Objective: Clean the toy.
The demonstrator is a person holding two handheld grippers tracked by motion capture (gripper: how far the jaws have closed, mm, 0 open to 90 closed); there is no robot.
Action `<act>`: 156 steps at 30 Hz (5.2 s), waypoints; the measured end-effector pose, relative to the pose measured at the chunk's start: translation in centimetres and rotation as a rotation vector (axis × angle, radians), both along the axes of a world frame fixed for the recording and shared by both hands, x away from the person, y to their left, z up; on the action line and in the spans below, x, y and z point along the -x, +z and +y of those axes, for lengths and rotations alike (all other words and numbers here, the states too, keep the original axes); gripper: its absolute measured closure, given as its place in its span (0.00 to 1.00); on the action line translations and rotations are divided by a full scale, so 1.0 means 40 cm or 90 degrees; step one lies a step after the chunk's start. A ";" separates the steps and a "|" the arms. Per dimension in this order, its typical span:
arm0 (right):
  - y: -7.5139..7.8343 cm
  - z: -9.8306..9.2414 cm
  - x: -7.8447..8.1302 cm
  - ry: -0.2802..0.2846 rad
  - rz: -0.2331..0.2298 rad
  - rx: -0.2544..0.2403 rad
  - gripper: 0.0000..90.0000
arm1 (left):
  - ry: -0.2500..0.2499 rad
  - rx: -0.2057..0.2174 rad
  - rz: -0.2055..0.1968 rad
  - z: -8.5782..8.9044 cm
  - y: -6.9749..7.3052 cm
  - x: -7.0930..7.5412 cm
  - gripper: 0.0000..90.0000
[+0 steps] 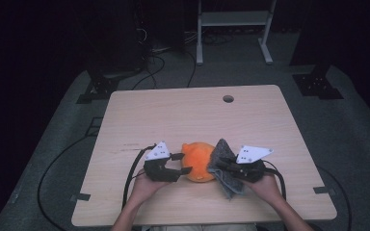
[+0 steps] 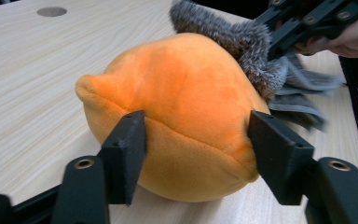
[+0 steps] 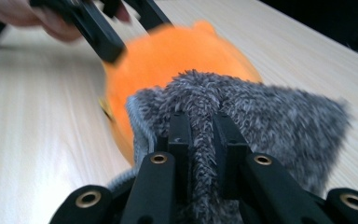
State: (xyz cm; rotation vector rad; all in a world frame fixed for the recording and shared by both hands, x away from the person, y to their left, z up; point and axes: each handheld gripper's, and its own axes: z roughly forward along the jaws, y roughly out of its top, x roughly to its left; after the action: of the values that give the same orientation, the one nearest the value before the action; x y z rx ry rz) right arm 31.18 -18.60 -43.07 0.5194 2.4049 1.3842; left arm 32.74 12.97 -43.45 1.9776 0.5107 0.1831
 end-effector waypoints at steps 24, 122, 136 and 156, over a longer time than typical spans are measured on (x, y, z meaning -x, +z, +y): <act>-0.007 -0.018 0.033 0.028 -0.036 0.054 0.88 | -0.010 -0.014 -0.018 -0.013 -0.002 0.009 0.45; 0.104 0.071 -0.031 0.088 0.038 -0.049 0.87 | -0.092 -0.062 -0.121 -0.049 0.003 0.068 0.34; 0.044 -0.016 -0.065 0.019 0.090 -0.039 0.87 | -0.068 -0.045 -0.095 -0.043 -0.002 0.057 0.28; 0.077 0.045 -0.046 0.052 0.067 -0.041 0.88 | -0.061 -0.047 -0.031 -0.045 -0.012 0.038 0.23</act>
State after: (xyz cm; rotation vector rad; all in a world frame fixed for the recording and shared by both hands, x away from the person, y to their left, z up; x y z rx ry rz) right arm 33.02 -16.80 -39.98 0.5272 2.4976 1.5076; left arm 31.21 11.17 -43.92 2.0599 0.3810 0.1918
